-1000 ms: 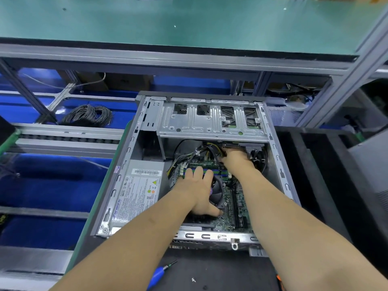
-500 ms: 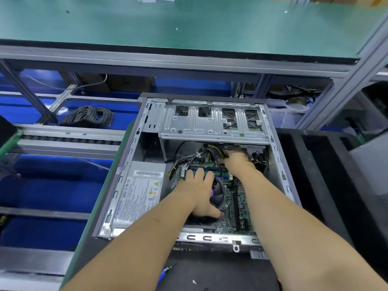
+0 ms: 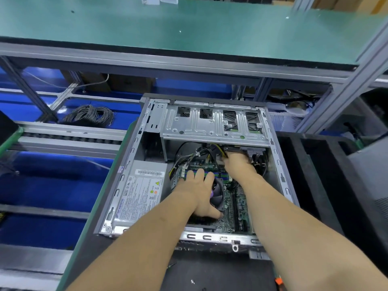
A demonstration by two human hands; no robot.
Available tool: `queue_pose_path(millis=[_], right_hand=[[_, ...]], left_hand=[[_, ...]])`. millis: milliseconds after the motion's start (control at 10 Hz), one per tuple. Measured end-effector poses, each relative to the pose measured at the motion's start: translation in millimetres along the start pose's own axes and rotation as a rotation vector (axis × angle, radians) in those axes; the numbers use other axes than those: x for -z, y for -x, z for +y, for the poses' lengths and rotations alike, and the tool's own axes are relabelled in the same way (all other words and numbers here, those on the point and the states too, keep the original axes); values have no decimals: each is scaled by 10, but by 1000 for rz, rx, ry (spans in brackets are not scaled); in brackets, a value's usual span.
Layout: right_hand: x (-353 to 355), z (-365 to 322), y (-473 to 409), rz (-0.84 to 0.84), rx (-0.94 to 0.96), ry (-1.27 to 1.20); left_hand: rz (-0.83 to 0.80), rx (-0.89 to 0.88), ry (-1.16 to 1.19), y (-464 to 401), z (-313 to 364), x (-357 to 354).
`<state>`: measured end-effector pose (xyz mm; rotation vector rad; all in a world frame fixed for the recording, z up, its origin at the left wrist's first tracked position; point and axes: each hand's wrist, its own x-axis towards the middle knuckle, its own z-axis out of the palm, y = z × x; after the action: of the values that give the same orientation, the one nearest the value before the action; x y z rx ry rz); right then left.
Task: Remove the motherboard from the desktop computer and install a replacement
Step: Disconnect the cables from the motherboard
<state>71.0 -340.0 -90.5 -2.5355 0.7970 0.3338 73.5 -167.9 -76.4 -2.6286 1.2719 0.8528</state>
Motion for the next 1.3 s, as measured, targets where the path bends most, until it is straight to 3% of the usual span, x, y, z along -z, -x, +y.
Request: queue_pose_path(millis=[100, 200, 500, 700, 800, 1000, 1300], right_hand=[[-45, 25, -9, -61, 57, -96], [-60, 20, 26, -63, -12, -298], [-184, -150, 76, 192, -206, -40], [-192, -162, 3, 212, -328, -431], [-180, -109, 21, 146, -223, -397], [-168, -70, 0, 73, -12, -94], [-148, -162, -140, -62, -3, 88]], left_hand=[[12, 19, -3, -14, -15, -14], [12, 14, -1, -15, -8, -8], [50, 13, 28, -7, -1, -45], [40, 9, 35, -8, -4, -33], [39, 5, 29, -12, -3, -27], [36, 7, 27, -22, -10, -35], [34, 7, 37, -15, -9, -39]])
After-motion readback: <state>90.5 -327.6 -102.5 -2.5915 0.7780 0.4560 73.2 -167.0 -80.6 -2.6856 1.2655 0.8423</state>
